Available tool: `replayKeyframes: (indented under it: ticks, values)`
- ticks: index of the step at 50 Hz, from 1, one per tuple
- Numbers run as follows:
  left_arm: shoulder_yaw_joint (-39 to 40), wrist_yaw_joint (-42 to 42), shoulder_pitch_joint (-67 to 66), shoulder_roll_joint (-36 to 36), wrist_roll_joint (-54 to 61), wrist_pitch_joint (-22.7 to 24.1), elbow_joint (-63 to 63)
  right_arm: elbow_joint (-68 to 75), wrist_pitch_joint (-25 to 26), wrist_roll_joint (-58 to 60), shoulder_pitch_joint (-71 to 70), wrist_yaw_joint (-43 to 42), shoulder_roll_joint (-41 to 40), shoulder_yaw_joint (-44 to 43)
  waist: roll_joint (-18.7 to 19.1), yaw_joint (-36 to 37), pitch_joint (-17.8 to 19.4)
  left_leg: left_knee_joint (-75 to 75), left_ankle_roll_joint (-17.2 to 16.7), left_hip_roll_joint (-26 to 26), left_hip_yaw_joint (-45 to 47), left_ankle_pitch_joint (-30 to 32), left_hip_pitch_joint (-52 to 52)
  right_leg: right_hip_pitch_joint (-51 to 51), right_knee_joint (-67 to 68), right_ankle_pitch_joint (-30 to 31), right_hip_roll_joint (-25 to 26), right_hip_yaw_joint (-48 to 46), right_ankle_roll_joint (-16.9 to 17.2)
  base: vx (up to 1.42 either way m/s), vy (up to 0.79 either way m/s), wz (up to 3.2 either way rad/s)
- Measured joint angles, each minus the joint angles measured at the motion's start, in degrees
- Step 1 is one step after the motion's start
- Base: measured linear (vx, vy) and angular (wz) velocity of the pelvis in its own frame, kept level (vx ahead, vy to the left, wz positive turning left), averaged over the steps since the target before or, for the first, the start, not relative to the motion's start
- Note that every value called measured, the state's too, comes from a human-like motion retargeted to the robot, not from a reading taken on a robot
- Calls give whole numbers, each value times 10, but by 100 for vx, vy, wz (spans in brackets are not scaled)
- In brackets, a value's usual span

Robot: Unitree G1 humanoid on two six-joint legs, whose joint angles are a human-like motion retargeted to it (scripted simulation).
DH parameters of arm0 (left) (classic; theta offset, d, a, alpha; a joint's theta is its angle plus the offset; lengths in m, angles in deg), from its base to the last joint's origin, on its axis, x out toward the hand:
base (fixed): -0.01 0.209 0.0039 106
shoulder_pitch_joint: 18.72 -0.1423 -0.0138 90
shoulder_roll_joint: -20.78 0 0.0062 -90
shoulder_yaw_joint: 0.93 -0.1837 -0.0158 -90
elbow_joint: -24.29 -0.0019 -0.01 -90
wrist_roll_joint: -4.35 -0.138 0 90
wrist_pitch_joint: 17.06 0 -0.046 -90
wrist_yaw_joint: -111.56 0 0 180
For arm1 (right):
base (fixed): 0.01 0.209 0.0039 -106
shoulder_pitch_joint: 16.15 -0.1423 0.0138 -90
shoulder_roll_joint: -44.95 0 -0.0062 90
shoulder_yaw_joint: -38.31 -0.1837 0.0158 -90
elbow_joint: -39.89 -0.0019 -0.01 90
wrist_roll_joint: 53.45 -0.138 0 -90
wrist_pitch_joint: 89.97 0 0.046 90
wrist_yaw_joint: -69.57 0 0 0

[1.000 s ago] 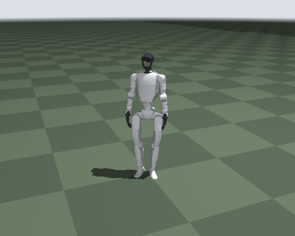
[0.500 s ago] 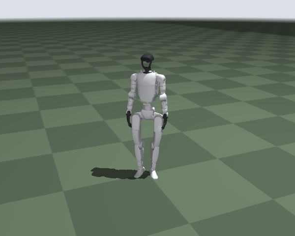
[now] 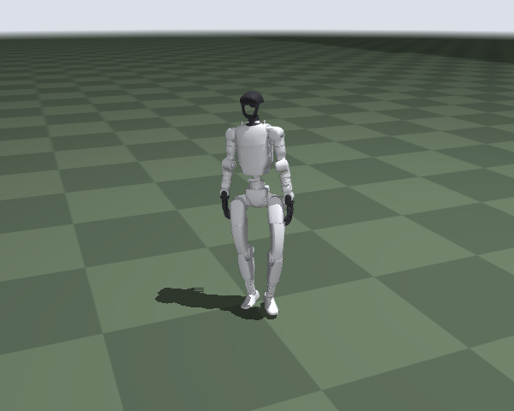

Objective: In place motions

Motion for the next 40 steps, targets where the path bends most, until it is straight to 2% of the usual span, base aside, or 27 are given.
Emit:
replayKeyframes:
  ticks: [5, 9, 14, 19, 22, 25, 32, 35, 37, 38, 40]
  values:
    - [-6, -2, 0, 0, 14, 9, 26, 13, 4, 6, 3, -2, 10, 8, -16, 80, 75, -160, -45, -9, 1, 13, -133, 43, -7, 4, 18, 9, -23, -17, -5, -33]
    - [9, 2, -8, -7, 22, 9, 7, -1, 7, 34, -1, -2, 11, 14, -44, 167, 143, -248, -62, 22, -39, 42, -234, 93, -8, 0, 11, 46, -36, -4, -10, -102]
    - [50, 12, -45, -17, 34, -3, -59, -29, -1, 38, -6, -2, 2, 29, -89, 218, 176, -252, -49, 62, -80, 56, -322, 95, 48, -18, -16, 101, -22, 9, -7, -79]
    - [75, 8, -76, -27, 30, -11, -102, -68, -13, 27, -22, 13, -7, 40, -96, 224, 201, -293, -56, 71, -92, 59, -283, 107, 71, -21, -17, 122, -14, 3, -6, -35]
    - [82, 7, -89, -31, 21, -13, -111, -83, -19, 24, -27, 15, -10, 42, -82, 212, 186, -315, -59, 64, -71, 58, -224, 106, 61, -18, -5, 112, -10, 1, 0, 10]
    - [89, 10, -97, -36, 16, -12, -113, -87, -21, 28, -28, 21, -10, 41, -63, 184, 154, -298, -57, 43, -92, 60, -169, 97, 47, -16, 7, 93, -5, 5, 3, 51]
    - [89, -4, -82, -19, 29, -14, -101, -59, -17, 24, -15, 19, -8, 24, -25, 77, 34, -94, -39, -3, -97, 69, -43, 34, 13, -10, 15, 22, 4, 8, -2, 96]
    - [77, -8, -57, 0, 39, -15, -80, -36, -12, 12, -9, 11, -8, 15, -25, 44, 9, -45, -22, -26, -81, 73, 41, 19, 7, -9, 5, -3, 9, 8, -13, 85]
    - [72, -11, -45, 7, 40, -9, -61, -26, -7, 10, 2, 8, -9, 12, -17, 34, -12, -113, -53, -44, -56, 75, 110, 10, -6, -3, 13, -10, 10, 8, -12, 54]
    - [67, -12, -33, 15, 43, -10, -50, -15, -2, 9, 1, 7, -8, 8, -6, 26, -19, -165, -69, -38, -18, 51, 147, 2, -3, -6, 23, -20, 9, 11, -12, 69]
    - [58, -12, -12, 22, 47, -11, -27, 5, 2, 11, 4, 2, -5, 1, 21, 14, -34, -283, -71, -35, 10, 26, 187, -4, -9, -8, 48, -36, 8, 17, -13, 90]
